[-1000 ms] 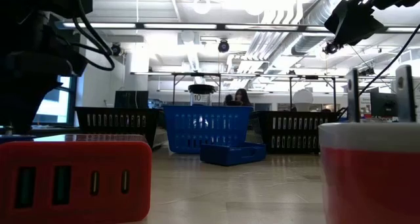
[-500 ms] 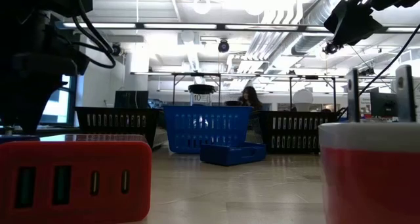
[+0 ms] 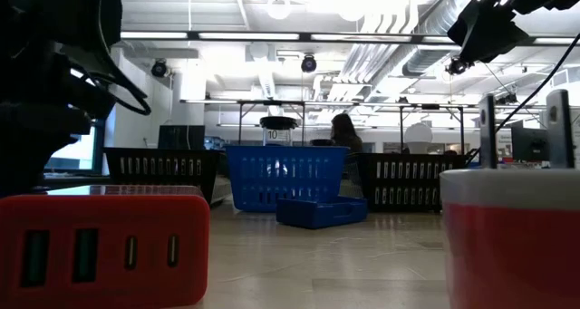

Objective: Pick & Place Office items
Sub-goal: Put the left violet digital clock into the left black bin

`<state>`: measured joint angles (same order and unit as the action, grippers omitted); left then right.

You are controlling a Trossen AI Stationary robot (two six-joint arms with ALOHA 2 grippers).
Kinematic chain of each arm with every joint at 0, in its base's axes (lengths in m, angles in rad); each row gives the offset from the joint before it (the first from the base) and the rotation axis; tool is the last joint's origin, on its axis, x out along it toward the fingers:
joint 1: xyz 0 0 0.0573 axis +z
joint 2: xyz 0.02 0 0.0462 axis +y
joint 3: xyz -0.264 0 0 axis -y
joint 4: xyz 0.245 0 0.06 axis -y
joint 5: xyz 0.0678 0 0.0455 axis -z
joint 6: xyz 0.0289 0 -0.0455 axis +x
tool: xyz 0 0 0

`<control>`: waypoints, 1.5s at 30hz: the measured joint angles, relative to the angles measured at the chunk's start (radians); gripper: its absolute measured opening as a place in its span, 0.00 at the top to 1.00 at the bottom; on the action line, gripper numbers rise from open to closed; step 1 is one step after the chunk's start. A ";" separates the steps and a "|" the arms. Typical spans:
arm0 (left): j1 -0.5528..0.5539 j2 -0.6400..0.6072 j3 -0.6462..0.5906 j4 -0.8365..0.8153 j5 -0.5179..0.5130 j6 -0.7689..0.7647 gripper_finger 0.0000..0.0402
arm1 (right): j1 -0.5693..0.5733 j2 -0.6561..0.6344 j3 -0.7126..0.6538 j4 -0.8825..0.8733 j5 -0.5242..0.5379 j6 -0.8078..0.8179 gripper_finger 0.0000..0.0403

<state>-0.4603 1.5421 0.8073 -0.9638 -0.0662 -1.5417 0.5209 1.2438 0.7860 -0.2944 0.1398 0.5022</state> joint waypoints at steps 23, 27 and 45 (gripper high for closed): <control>0.007 0.010 -0.011 0.021 0.032 -0.019 0.25 | 0.000 0.000 0.000 0.014 0.000 0.001 0.39; 0.007 0.011 -0.012 0.035 0.030 -0.008 0.40 | 0.000 0.000 0.000 0.014 0.000 0.001 0.39; 0.045 0.012 -0.012 0.045 0.012 0.189 0.66 | 0.000 0.000 0.000 0.014 0.000 0.001 0.39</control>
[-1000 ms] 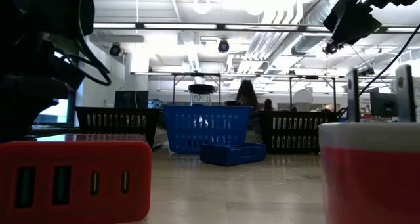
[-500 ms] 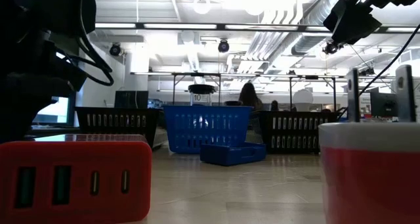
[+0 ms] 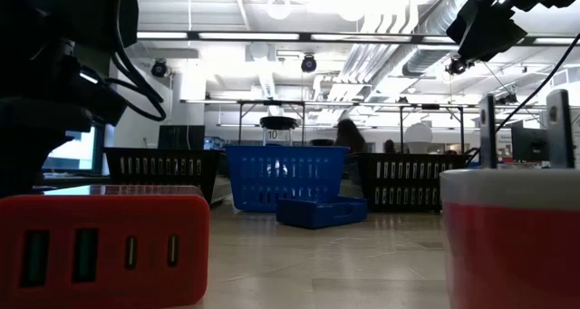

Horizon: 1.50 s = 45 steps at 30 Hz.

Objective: Pick & Place Office items
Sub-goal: Put the left violet digital clock into the left black bin

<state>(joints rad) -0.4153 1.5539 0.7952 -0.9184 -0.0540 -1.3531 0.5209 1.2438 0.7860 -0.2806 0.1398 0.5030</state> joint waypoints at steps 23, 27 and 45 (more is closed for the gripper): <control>0.207 -0.518 -0.001 -0.026 0.005 0.210 0.66 | 0.000 0.000 0.000 0.000 0.000 -0.037 0.39; 0.257 -0.597 0.000 0.179 -0.038 0.321 0.66 | 0.000 0.000 0.000 0.000 0.000 -0.038 0.39; 0.350 -0.341 0.003 0.530 0.047 0.829 0.61 | 0.000 0.000 0.000 0.000 0.045 -0.039 0.39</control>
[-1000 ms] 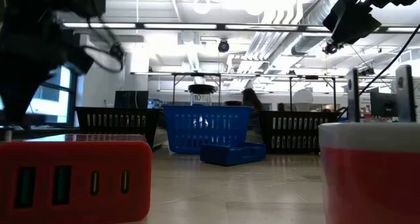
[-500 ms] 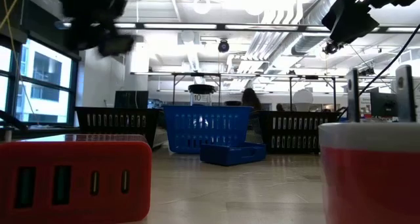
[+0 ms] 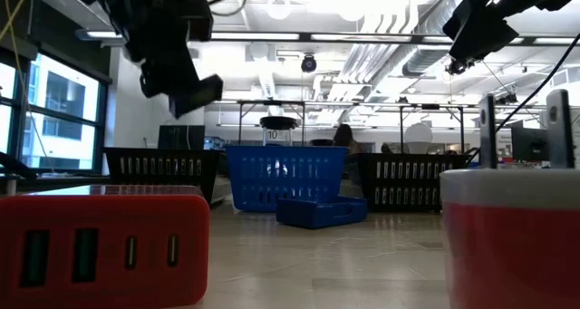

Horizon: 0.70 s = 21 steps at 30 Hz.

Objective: Pick & Place Office items
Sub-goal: Put the left violet digital clock into the left black bin

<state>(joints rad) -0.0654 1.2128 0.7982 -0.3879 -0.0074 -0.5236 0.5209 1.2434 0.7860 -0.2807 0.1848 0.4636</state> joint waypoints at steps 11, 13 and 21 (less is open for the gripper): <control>0.000 0.039 0.000 0.023 -0.008 -0.014 0.60 | 0.000 0.000 0.000 0.001 0.000 0.002 0.39; 0.003 0.039 0.000 0.011 -0.013 -0.022 0.60 | 0.000 0.000 0.000 0.001 0.000 0.002 0.39; 0.010 0.050 0.000 -0.035 -0.078 -0.037 0.60 | 0.000 0.000 0.000 0.000 0.000 0.002 0.39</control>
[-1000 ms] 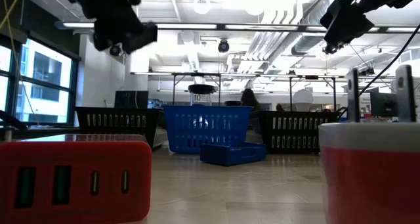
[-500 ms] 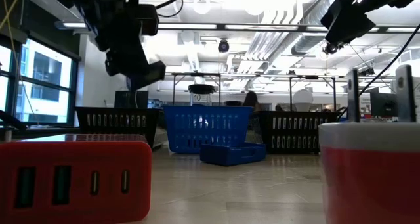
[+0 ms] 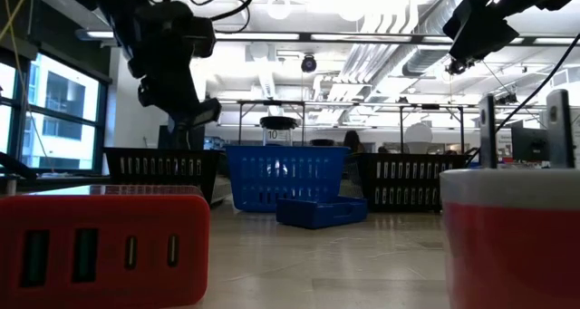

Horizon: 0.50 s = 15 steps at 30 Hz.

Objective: Pick & Place Office items
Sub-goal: Put the left violet digital clock into the left black bin

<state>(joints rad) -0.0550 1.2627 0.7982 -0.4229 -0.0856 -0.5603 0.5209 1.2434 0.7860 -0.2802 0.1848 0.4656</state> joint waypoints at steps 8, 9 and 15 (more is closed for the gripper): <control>0.003 0.085 0.000 0.008 0.002 -0.066 0.60 | 0.000 0.000 0.000 0.000 0.000 0.000 0.39; 0.003 0.091 0.000 0.009 0.002 -0.067 0.60 | 0.000 0.000 0.000 0.000 0.000 0.000 0.39; 0.006 0.095 0.000 0.015 0.002 -0.069 0.60 | 0.000 0.000 0.000 0.000 0.000 0.000 0.39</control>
<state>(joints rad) -0.0494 1.3575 0.7979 -0.4076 -0.0839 -0.6289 0.5209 1.2434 0.7860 -0.2798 0.1848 0.4656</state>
